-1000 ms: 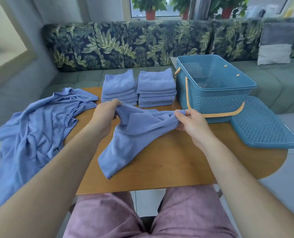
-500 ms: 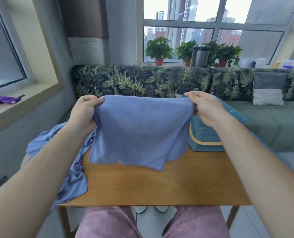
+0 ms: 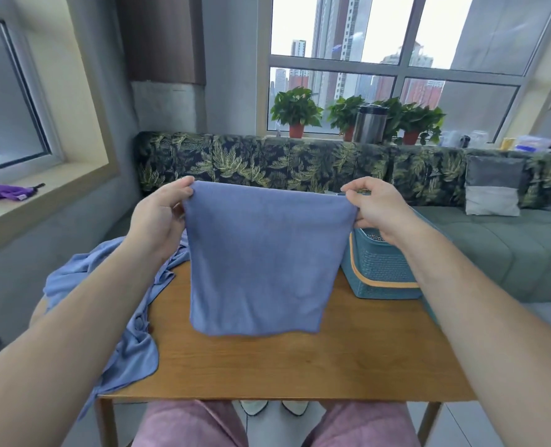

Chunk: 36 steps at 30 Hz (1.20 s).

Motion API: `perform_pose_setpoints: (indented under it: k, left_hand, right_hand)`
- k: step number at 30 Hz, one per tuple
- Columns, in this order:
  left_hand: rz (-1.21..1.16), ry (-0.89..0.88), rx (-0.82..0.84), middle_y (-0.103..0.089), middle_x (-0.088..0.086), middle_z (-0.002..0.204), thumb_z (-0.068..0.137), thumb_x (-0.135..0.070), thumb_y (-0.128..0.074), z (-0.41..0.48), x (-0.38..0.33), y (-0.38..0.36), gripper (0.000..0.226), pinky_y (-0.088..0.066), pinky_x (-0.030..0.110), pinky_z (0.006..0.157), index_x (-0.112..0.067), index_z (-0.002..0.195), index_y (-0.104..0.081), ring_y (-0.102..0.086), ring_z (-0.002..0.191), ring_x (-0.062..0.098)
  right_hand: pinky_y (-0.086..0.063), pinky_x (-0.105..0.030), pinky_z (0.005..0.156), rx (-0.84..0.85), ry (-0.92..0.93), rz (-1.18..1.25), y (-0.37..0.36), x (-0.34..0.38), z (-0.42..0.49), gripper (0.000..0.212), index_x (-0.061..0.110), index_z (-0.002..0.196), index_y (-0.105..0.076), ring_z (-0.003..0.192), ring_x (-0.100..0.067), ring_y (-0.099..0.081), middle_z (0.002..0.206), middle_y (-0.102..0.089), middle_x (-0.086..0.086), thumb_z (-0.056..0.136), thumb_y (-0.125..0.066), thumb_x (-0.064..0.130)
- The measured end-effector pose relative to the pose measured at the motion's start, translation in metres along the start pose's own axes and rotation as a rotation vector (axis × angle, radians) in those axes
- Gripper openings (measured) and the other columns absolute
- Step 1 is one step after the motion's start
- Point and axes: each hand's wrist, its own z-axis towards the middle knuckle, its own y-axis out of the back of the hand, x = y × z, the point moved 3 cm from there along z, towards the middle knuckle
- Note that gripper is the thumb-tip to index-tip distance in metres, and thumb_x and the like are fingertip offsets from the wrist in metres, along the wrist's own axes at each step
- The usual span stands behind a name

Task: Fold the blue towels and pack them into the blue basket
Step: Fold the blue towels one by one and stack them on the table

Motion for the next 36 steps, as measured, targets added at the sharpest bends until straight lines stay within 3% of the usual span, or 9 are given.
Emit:
perform_pose_setpoints:
  k: [7,10,13,16,20,23,26,30,36]
  left_hand:
    - [0.077,-0.105,0.062,-0.073,0.005,0.099,0.087,0.004,-0.059,-0.014,-0.027,-0.007,0.038,-0.046,0.02,0.066,-0.014,0.118,-0.072,-0.062,0.078,0.014]
    - [0.138,-0.172,0.05,-0.07,-0.003,0.083,0.086,0.004,-0.063,-0.022,-0.041,-0.009,0.037,-0.045,0.025,0.061,-0.017,0.115,-0.073,-0.059,0.068,0.013]
    - [0.429,-0.305,0.028,-0.073,0.0,0.084,0.082,0.0,-0.073,-0.023,-0.046,-0.013,0.032,-0.055,0.029,0.076,-0.025,0.102,-0.075,-0.064,0.076,0.015]
    - [0.895,-0.435,-0.013,-0.068,-0.005,0.077,0.083,-0.01,-0.076,-0.012,-0.035,-0.019,0.023,-0.047,0.011,0.063,-0.029,0.095,-0.073,-0.058,0.066,0.006]
    - [1.152,-0.428,0.017,-0.065,0.001,0.075,0.088,-0.015,-0.07,0.014,-0.012,-0.023,0.007,-0.043,0.025,0.057,-0.014,0.093,-0.074,-0.054,0.062,0.011]
    - [1.178,-0.382,0.022,-0.068,0.007,0.084,0.092,-0.012,-0.065,0.04,-0.003,-0.025,0.007,-0.04,0.026,0.057,-0.009,0.094,-0.071,-0.054,0.066,0.014]
    - [1.11,-0.341,-0.007,-0.068,0.01,0.089,0.094,-0.011,-0.059,0.06,-0.004,-0.026,0.005,-0.043,0.031,0.066,-0.011,0.096,-0.064,-0.06,0.078,0.026]
    - [0.973,-0.349,-0.04,-0.061,-0.001,0.083,0.097,-0.011,-0.055,0.057,-0.006,-0.024,0.007,-0.039,0.02,0.058,-0.012,0.1,-0.061,-0.05,0.067,0.009]
    - [0.907,-0.245,-0.001,-0.065,-0.004,0.083,0.099,-0.018,-0.058,0.017,0.047,0.017,0.005,-0.043,0.016,0.058,-0.02,0.097,-0.062,-0.053,0.066,0.01]
  right_hand:
    - [-0.054,-0.044,0.093,0.204,-0.042,0.278,0.008,0.012,-0.012,0.017,0.009,0.112,-0.069,0.099,-0.026,-0.068,0.114,-0.071,-0.012,0.096,-0.065,0.01]
    - [-0.055,-0.037,0.091,0.31,0.05,0.336,0.021,0.024,-0.028,0.035,0.007,0.117,-0.067,0.099,-0.024,-0.069,0.114,-0.071,-0.016,0.084,-0.07,-0.005]
    - [-0.052,-0.031,0.085,0.221,0.129,0.109,0.028,0.027,-0.031,0.035,0.017,0.107,-0.071,0.096,-0.023,-0.068,0.108,-0.071,-0.013,0.082,-0.073,-0.007]
    - [-0.051,-0.03,0.076,0.09,0.173,-0.241,0.025,0.02,-0.024,0.018,0.023,0.097,-0.073,0.087,-0.018,-0.065,0.096,-0.07,-0.002,0.088,-0.072,0.007]
    - [-0.047,-0.031,0.073,0.033,0.176,-0.467,0.011,-0.008,0.006,0.016,0.032,0.078,-0.072,0.096,-0.02,-0.062,0.109,-0.063,-0.005,0.09,-0.07,0.022]
    - [-0.044,-0.034,0.088,0.007,0.211,-0.495,-0.001,-0.018,0.027,0.021,0.038,0.075,-0.066,0.107,-0.019,-0.056,0.115,-0.056,0.0,0.091,-0.07,0.025]
    - [-0.045,-0.032,0.077,-0.014,0.25,-0.402,-0.008,-0.01,0.034,0.017,0.033,0.083,-0.065,0.089,-0.016,-0.062,0.101,-0.066,0.008,0.096,-0.063,0.021]
    - [-0.044,-0.015,0.059,-0.05,0.299,-0.295,-0.007,-0.006,0.029,0.017,0.026,0.09,-0.066,0.074,-0.008,-0.065,0.093,-0.066,0.01,0.097,-0.059,0.012]
    - [-0.038,-0.02,0.065,0.046,0.226,-0.36,-0.015,-0.067,-0.006,0.009,0.022,0.099,-0.065,0.071,0.0,-0.053,0.084,-0.061,0.012,0.1,-0.058,0.017]
